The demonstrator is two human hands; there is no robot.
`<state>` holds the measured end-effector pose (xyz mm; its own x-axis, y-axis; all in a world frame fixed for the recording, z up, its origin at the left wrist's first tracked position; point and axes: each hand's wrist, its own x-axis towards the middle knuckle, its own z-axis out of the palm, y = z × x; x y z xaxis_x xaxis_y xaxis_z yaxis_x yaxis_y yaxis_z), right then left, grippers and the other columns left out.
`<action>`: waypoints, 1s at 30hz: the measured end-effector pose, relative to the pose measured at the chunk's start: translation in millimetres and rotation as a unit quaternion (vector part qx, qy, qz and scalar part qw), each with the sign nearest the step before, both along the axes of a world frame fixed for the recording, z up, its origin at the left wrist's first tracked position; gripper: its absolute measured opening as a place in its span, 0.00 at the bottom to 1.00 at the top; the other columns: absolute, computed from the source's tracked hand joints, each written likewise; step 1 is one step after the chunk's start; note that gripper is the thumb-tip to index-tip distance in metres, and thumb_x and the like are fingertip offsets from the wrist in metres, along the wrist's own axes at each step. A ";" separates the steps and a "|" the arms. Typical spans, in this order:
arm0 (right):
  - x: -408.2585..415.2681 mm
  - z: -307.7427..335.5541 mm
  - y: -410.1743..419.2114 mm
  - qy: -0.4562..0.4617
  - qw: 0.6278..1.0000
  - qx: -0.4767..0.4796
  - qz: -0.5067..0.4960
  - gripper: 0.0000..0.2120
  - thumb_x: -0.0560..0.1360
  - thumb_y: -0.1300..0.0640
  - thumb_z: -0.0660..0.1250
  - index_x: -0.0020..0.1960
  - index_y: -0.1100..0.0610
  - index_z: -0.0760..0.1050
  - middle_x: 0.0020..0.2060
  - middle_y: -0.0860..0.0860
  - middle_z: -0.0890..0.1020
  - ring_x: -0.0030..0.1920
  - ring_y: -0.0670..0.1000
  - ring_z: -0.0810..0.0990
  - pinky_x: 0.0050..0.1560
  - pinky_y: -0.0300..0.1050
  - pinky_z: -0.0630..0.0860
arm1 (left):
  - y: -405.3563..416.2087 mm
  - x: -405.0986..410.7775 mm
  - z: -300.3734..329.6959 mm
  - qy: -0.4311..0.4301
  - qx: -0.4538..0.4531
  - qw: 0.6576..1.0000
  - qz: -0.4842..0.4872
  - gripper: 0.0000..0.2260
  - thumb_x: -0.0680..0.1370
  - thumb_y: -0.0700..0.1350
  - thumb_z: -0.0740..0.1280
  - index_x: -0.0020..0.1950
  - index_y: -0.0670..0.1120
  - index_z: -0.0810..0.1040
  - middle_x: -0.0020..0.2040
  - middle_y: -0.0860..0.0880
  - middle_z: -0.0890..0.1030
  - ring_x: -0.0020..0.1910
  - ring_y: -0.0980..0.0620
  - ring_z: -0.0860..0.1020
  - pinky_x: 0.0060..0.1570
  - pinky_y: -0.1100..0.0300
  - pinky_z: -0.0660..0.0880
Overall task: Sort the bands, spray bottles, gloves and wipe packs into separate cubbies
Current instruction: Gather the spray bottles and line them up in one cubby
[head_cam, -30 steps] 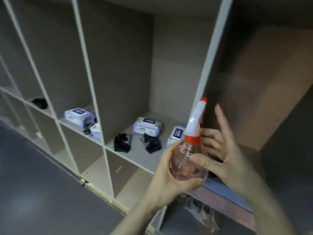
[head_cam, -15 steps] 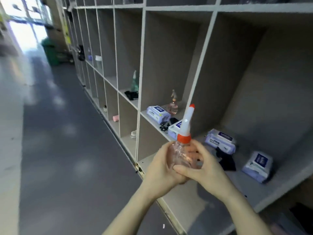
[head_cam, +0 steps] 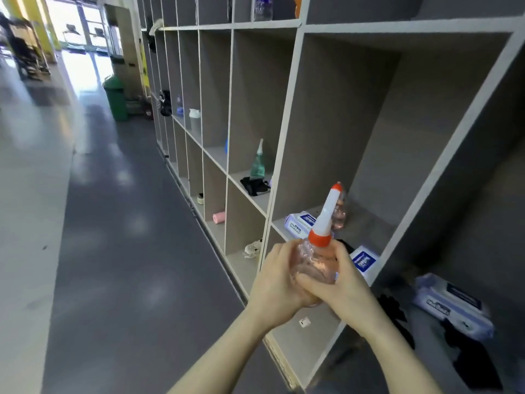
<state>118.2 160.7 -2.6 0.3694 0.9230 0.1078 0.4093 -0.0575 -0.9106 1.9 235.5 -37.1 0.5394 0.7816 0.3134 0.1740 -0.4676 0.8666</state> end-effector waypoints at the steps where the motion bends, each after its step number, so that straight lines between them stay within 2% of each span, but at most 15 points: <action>1: 1.7 -1.3 13.4 -0.004 1.000 -0.003 -0.008 0.30 0.67 0.58 0.76 0.62 0.43 0.67 0.55 0.39 0.77 0.53 0.35 0.77 0.50 0.35 0.76 | 12.6 3.3 -3.2 -0.006 -0.005 1.000 -0.003 0.40 0.56 0.49 0.79 0.65 0.59 0.67 0.56 0.60 0.71 0.57 0.59 0.74 0.54 0.58 0.75; 3: 5.9 -4.6 39.4 -0.010 1.000 -0.009 -0.024 0.31 0.65 0.57 0.77 0.61 0.43 0.66 0.56 0.42 0.77 0.55 0.38 0.77 0.56 0.40 0.75 | 37.3 9.5 -8.9 -0.011 -0.006 1.000 -0.009 0.41 0.56 0.50 0.79 0.66 0.59 0.66 0.56 0.59 0.71 0.57 0.60 0.74 0.55 0.56 0.76; 8: 17.3 -16.8 102.7 -0.006 0.998 -0.019 -0.060 0.31 0.62 0.51 0.79 0.58 0.37 0.67 0.55 0.40 0.79 0.57 0.39 0.77 0.57 0.44 0.75 | 108.6 25.0 -22.2 0.005 0.013 0.999 -0.038 0.41 0.59 0.54 0.77 0.69 0.58 0.64 0.58 0.58 0.71 0.57 0.61 0.72 0.55 0.56 0.75; 12: 22.6 -20.5 157.5 0.005 0.995 -0.021 -0.101 0.34 0.59 0.46 0.79 0.61 0.37 0.69 0.55 0.41 0.81 0.57 0.43 0.79 0.58 0.50 0.77 | 170.3 33.7 -24.5 0.024 0.033 0.996 -0.078 0.43 0.62 0.54 0.77 0.73 0.57 0.60 0.62 0.59 0.70 0.60 0.64 0.68 0.58 0.64 0.71; 14: 19.5 -21.2 184.3 0.008 0.991 -0.018 -0.132 0.34 0.61 0.49 0.79 0.62 0.39 0.69 0.54 0.41 0.81 0.55 0.42 0.80 0.57 0.48 0.77 | 203.4 33.4 -21.4 0.037 0.040 0.992 -0.111 0.45 0.63 0.53 0.76 0.75 0.57 0.57 0.64 0.58 0.69 0.61 0.63 0.68 0.58 0.67 0.69; 16: 15.6 -19.9 207.8 0.025 0.987 -0.010 -0.158 0.32 0.63 0.55 0.79 0.62 0.40 0.69 0.52 0.40 0.81 0.52 0.39 0.80 0.52 0.41 0.77 | 238.4 33.6 -16.7 0.061 0.046 0.985 -0.154 0.45 0.64 0.53 0.76 0.75 0.56 0.57 0.65 0.56 0.69 0.63 0.60 0.68 0.61 0.65 0.69; 18: 15.6 -18.8 225.7 0.032 0.984 -0.012 -0.176 0.31 0.64 0.57 0.78 0.61 0.41 0.69 0.52 0.40 0.80 0.50 0.36 0.79 0.48 0.35 0.74 | 271.3 36.4 -13.4 0.091 0.037 0.975 -0.201 0.44 0.64 0.53 0.76 0.76 0.57 0.57 0.64 0.55 0.69 0.62 0.59 0.70 0.62 0.61 0.71; 20: 20.2 -17.2 239.4 0.028 0.980 -0.016 -0.199 0.29 0.64 0.56 0.78 0.60 0.41 0.69 0.53 0.41 0.80 0.51 0.38 0.79 0.50 0.37 0.75 | 299.4 44.9 -12.6 0.096 0.014 0.963 -0.251 0.42 0.66 0.51 0.76 0.76 0.58 0.58 0.63 0.54 0.70 0.61 0.57 0.72 0.61 0.60 0.72; 23: 31.3 -14.9 256.2 0.034 0.971 -0.004 -0.237 0.30 0.63 0.56 0.79 0.60 0.43 0.71 0.52 0.42 0.81 0.51 0.40 0.80 0.55 0.42 0.76 | 325.3 67.0 -16.3 0.073 0.001 0.953 -0.295 0.38 0.70 0.43 0.74 0.75 0.56 0.61 0.64 0.53 0.72 0.63 0.57 0.72 0.62 0.56 0.74; 27: 56.3 -17.9 265.1 0.040 0.959 0.023 -0.281 0.32 0.65 0.62 0.78 0.63 0.47 0.68 0.55 0.42 0.80 0.52 0.35 0.78 0.49 0.33 0.77 | 333.3 106.5 -26.6 0.039 0.011 0.948 -0.316 0.34 0.72 0.41 0.71 0.74 0.58 0.62 0.63 0.57 0.72 0.63 0.59 0.72 0.62 0.56 0.73; 30: 85.2 -22.5 262.8 0.027 0.954 0.026 -0.298 0.32 0.67 0.64 0.76 0.61 0.43 0.64 0.56 0.40 0.78 0.53 0.34 0.78 0.48 0.31 0.76 | 328.5 141.4 -29.9 0.029 -0.008 0.935 -0.354 0.36 0.72 0.39 0.70 0.75 0.58 0.60 0.63 0.55 0.69 0.61 0.58 0.72 0.58 0.55 0.75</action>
